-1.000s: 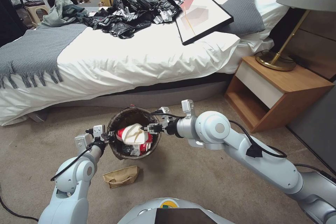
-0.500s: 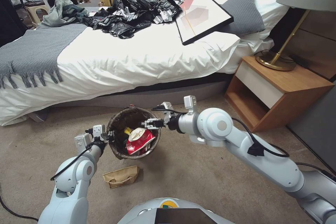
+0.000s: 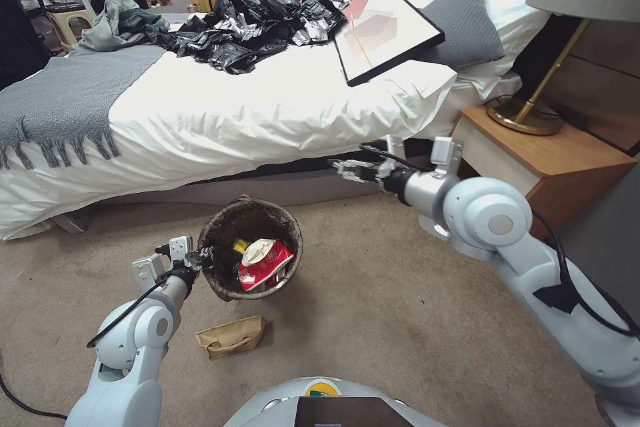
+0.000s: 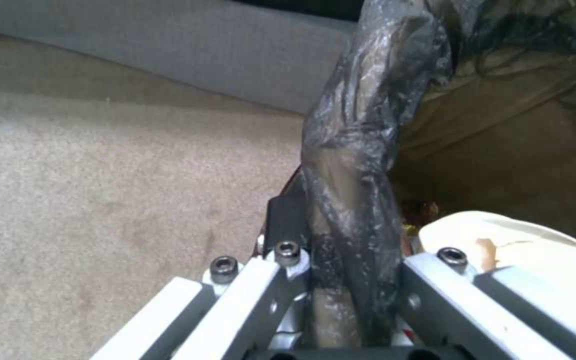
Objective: Pick up the trash bin, then pick up the garbage from the floor and place it into the trash bin.
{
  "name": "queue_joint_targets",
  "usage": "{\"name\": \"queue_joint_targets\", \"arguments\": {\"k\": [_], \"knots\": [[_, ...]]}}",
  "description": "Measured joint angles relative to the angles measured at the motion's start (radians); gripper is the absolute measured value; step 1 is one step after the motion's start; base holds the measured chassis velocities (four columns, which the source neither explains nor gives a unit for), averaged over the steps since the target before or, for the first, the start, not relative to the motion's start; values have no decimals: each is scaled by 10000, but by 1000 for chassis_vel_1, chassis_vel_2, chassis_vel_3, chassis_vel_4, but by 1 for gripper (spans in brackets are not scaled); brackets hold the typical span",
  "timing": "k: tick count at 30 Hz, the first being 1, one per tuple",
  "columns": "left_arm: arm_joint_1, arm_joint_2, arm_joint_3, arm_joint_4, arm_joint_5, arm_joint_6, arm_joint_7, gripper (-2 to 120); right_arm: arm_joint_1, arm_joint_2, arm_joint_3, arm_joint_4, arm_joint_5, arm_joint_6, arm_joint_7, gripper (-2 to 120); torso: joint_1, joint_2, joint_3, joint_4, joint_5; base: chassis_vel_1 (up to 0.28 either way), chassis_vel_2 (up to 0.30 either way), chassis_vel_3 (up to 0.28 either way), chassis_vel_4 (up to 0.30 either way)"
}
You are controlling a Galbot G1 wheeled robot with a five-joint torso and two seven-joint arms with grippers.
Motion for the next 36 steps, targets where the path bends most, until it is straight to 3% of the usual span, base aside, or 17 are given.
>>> {"name": "queue_joint_targets", "arguments": {"k": [1, 4, 5, 7, 9, 17, 36], "knots": [[0, 0, 0, 0, 0, 0, 0, 0, 0, 0, 0, 0, 0, 0, 0, 100, 0, 0, 0, 0, 0, 0, 0, 0, 0], [77, 41, -82, -183, -354, 0, -246, 0, -927, -267, 1846, 78, -800, -121, 113, 100, 0, 0, 0, -3, 1, 0, 0, 0, 0], [77, 41, -82, -183, -354, 0, -246, 0, -927, -267, 1846, 78, -800, -121, 113, 100, 0, 0, 0, -3, 1, 0, 0, 0, 0], [138, 103, -168, -334, -512, 0, -352, 0, -2713, -26, 3188, -6, -2091, -211, 46, 100, 0, 0, 0, -3, 5, 0, 0, 0, 0], [181, 156, -237, -422, -563, 0, -397, 0, -3645, 175, 3628, -62, -2681, -253, -29, 100, 0, 0, 0, -5, 3, 0, 0, 0, 0], [299, 236, -413, -512, -663, 0, -450, 0, -4987, 757, 3881, -344, -3893, -228, -268, 100, 0, 0, 0, 0, 1, 0, 0, 0, 0], [320, 427, -589, -442, -769, 0, -464, 0, -5067, 1101, 3274, -856, -4648, 86, -378, 100, 0, 0, 1, -1, -1, 11, 10, 7, 7]]}}
